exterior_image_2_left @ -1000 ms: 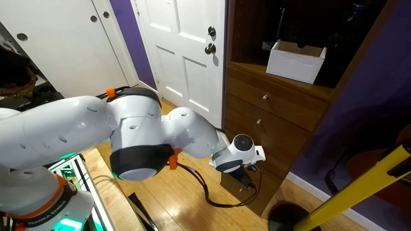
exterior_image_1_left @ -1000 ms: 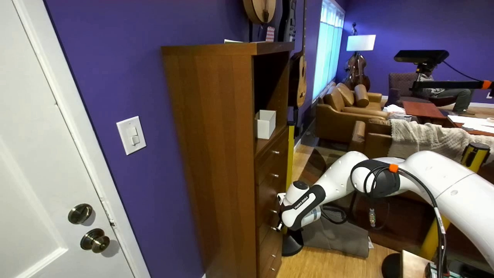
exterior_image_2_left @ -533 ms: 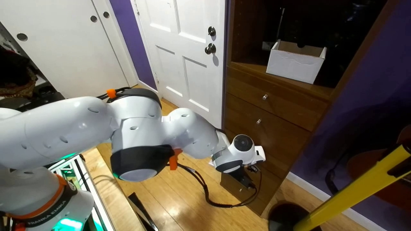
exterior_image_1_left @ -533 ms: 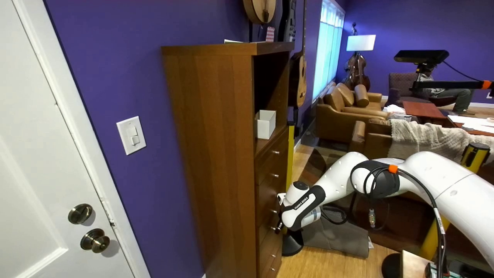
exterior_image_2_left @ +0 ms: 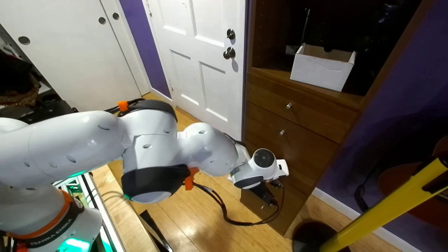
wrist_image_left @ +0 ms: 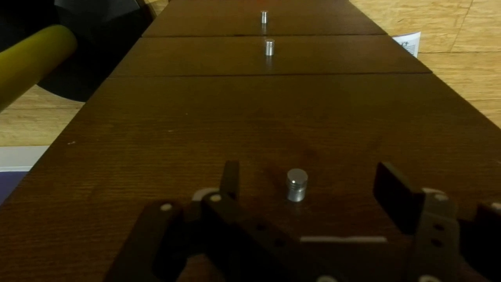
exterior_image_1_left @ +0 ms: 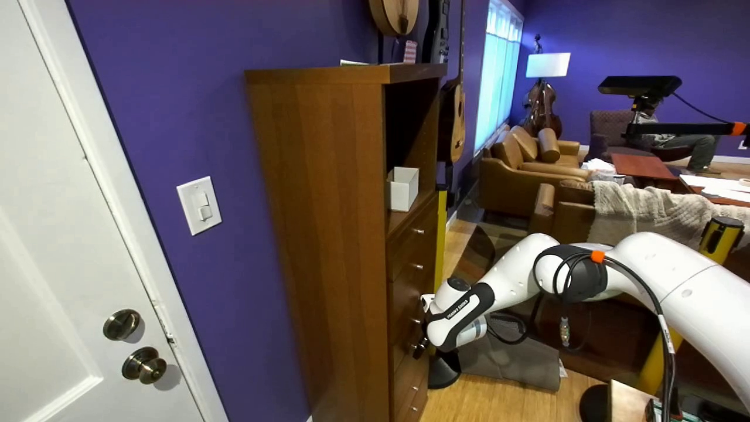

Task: Open the third to bottom drawer of the cabinet

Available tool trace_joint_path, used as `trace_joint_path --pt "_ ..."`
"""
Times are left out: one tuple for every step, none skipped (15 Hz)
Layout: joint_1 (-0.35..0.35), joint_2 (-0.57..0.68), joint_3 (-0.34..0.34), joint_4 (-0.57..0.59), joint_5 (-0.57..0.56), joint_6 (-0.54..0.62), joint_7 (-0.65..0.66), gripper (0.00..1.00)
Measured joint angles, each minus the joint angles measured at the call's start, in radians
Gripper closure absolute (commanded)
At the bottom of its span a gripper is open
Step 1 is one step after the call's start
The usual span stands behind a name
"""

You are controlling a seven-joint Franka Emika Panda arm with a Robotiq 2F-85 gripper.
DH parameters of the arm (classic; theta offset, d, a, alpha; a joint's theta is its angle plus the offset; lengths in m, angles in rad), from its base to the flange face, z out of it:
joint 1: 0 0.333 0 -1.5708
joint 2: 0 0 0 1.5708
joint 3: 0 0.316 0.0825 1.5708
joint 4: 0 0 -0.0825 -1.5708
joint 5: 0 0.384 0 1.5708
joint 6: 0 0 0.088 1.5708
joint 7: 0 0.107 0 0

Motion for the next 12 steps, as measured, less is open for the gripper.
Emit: trace_joint_path --pt "-0.005 0.004 0.007 0.002 0.000 0.004 -0.007 0.52" --pt "-0.009 0.008 0.012 0.005 0.000 0.007 -0.014 0.59" --pt "-0.011 0.012 0.015 0.007 0.000 0.011 -0.019 0.68" --pt "-0.013 0.015 0.017 0.010 -0.001 0.014 -0.023 0.75" --pt "-0.014 0.017 0.018 0.012 -0.002 0.018 -0.029 0.82" --pt "-0.015 0.020 0.020 0.014 -0.002 0.022 -0.036 0.91" --pt "-0.017 0.023 0.021 0.016 -0.004 0.026 -0.041 0.97" --pt "-0.018 0.025 0.021 0.018 -0.005 0.027 -0.050 1.00" --pt "-0.020 0.026 0.021 0.021 -0.006 0.027 -0.059 1.00" --pt "-0.022 0.027 0.023 0.022 -0.007 0.027 -0.063 0.96" --pt "-0.022 0.027 0.023 0.021 -0.007 0.027 -0.063 0.96" --pt "-0.021 0.026 0.022 0.021 -0.007 0.027 -0.062 0.96"
